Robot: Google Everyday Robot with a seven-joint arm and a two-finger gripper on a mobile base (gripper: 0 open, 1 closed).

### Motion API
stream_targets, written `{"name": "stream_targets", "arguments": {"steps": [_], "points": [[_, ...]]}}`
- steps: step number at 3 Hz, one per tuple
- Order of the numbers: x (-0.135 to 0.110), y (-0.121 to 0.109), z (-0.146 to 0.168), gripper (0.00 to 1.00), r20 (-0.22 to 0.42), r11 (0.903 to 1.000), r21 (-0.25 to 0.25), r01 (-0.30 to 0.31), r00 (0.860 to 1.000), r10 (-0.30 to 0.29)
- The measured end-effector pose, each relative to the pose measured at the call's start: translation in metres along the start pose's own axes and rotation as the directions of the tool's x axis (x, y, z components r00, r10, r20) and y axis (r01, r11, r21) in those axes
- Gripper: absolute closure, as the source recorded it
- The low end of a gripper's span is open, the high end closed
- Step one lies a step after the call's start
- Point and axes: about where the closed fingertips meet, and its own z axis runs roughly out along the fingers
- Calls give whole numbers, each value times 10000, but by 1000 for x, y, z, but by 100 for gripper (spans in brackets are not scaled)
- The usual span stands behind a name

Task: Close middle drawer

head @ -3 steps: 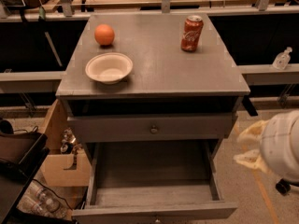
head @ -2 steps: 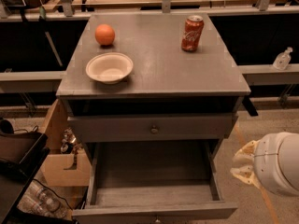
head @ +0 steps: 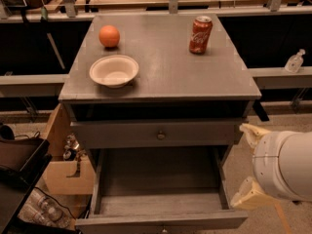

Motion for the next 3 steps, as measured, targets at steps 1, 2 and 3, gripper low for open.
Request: {"name": "stream_targets", "arguments": {"steps": [1, 2, 3], "points": [[-2, 10, 35, 0, -185, 9998, 199, 51, 9998, -48], [38, 43, 97, 0, -637, 9994, -317, -129, 9979, 109], [93, 74, 151, 18, -1184, 9952, -962, -194, 9929, 79]]}}
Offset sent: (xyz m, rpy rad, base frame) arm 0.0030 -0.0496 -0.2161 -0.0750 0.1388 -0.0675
